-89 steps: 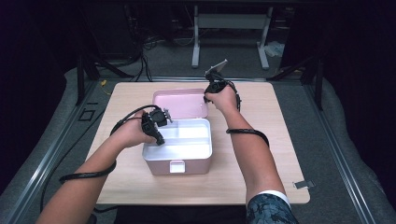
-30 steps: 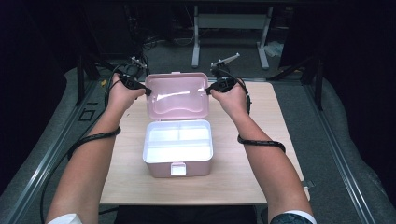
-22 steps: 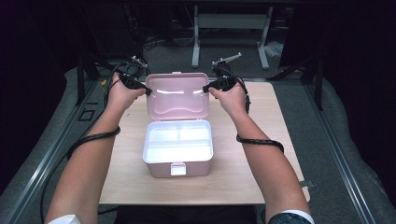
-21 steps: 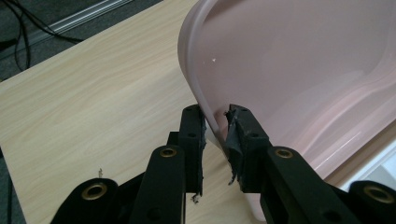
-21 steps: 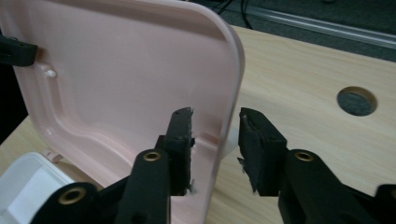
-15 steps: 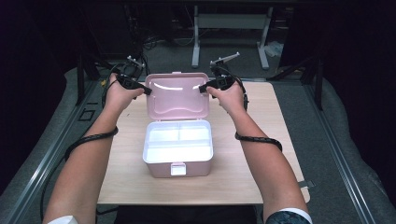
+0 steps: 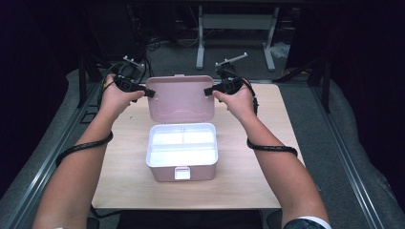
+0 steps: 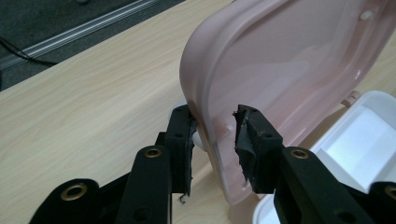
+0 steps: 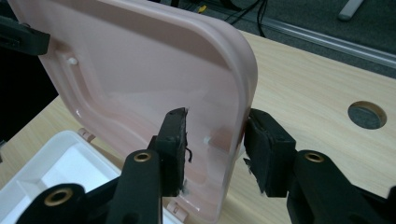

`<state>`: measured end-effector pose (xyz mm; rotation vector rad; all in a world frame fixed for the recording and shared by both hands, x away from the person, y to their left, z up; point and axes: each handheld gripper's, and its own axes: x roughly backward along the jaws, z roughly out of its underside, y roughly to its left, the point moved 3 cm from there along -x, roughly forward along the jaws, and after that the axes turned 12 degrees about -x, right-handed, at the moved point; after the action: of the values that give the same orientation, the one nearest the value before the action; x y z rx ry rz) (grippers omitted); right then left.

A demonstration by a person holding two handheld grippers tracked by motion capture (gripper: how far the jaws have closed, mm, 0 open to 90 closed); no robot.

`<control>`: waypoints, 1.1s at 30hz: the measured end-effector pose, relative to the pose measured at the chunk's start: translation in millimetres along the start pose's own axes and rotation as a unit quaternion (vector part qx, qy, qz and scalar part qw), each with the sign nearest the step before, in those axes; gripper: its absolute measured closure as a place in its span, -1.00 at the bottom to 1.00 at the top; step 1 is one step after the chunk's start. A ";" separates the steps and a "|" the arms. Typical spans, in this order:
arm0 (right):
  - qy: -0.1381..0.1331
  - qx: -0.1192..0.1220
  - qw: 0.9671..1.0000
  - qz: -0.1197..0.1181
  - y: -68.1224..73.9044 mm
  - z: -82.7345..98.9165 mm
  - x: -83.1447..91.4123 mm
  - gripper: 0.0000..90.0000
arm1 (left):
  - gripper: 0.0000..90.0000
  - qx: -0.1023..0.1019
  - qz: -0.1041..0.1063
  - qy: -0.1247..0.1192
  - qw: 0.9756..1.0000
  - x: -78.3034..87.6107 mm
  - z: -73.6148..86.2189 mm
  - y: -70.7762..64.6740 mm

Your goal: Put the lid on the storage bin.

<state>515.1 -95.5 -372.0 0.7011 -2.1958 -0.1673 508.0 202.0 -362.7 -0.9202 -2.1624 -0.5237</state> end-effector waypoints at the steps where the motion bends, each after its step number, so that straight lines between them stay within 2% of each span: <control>1: -0.002 0.008 1.000 -0.001 1.7 1.6 3.0 0.31 | 0.46 -0.004 0.001 -0.003 1.000 2.9 0.6 -2.5; 6: -0.012 0.027 1.000 0.006 11.0 10.6 16.1 0.32 | 0.36 -0.019 0.009 -0.010 1.000 16.9 4.2 -15.5; 9: -0.019 0.031 0.999 0.002 15.6 16.9 24.2 0.32 | 0.35 -0.027 0.011 -0.012 1.000 22.6 6.6 -21.2; 10: -0.020 0.035 0.999 0.001 17.7 19.5 27.3 0.32 | 0.35 -0.038 0.012 -0.013 0.999 28.1 9.5 -26.8; 13: -0.020 0.044 0.999 0.000 21.4 25.0 33.4 0.32 | 0.34 -0.044 0.016 -0.016 0.999 33.6 12.9 -32.7; 15: -0.021 0.057 0.998 -0.003 27.2 33.9 42.2 0.31 | 0.32 -0.054 0.019 -0.021 0.998 39.8 19.1 -42.4; 16: -0.019 0.060 0.998 -0.004 28.7 36.8 45.0 0.31 | 0.31 -0.054 0.019 -0.021 0.998 39.8 19.1 -42.4; 18: -0.019 0.063 0.998 -0.009 31.1 42.3 49.2 0.29 | 0.31 -0.063 0.026 -0.028 0.997 45.6 26.4 -52.3; 20: -0.015 0.067 0.998 -0.012 32.5 46.5 52.3 0.29 | 0.31 -0.065 0.029 -0.030 0.997 47.1 29.0 -55.7; 22: -0.008 0.078 0.997 -0.019 35.5 57.4 57.1 0.26 | 0.29 -0.084 0.024 -0.031 0.996 50.0 34.3 -67.9; 23: -0.008 0.078 0.997 -0.019 35.5 57.4 57.1 0.26 | 0.28 -0.084 0.024 -0.031 0.996 50.0 34.3 -67.9; 24: -0.003 0.088 0.996 -0.016 38.2 64.0 59.3 0.25 | 0.27 -0.095 0.016 -0.025 0.995 51.1 37.7 -75.7; 33: 0.007 0.113 0.994 -0.008 40.8 95.2 62.1 0.14 | 0.10 -0.113 0.017 -0.012 0.993 49.5 57.8 -94.0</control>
<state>395.1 -105.0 -380.3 0.8413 -2.2176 0.0807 387.6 196.5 -371.8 -1.0879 -2.1336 -0.7558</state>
